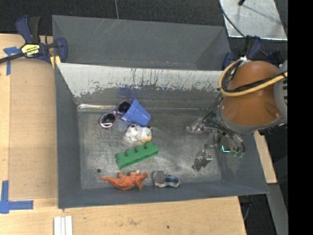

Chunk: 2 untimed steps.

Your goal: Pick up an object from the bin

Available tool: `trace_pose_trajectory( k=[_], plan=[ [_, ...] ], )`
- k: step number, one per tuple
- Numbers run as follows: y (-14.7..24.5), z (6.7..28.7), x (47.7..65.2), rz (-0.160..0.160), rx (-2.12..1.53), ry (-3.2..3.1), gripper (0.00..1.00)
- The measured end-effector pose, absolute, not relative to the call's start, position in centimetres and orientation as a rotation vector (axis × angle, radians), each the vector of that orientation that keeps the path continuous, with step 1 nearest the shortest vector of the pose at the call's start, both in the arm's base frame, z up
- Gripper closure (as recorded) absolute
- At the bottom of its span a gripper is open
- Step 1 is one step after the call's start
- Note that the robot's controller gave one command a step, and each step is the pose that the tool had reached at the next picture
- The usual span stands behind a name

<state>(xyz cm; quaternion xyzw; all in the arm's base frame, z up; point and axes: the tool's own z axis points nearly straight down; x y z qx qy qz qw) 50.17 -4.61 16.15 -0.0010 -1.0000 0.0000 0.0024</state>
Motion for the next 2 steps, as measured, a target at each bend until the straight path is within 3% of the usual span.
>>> trace_pose_trajectory(
  k=[1,2],
  plan=[
    [-4.6,16.5,50.4,0.001,0.0,-3.144,0.0],
    [-3.1,13.6,54.7,0.005,0.258,-3.14,0.0]
  ],
)
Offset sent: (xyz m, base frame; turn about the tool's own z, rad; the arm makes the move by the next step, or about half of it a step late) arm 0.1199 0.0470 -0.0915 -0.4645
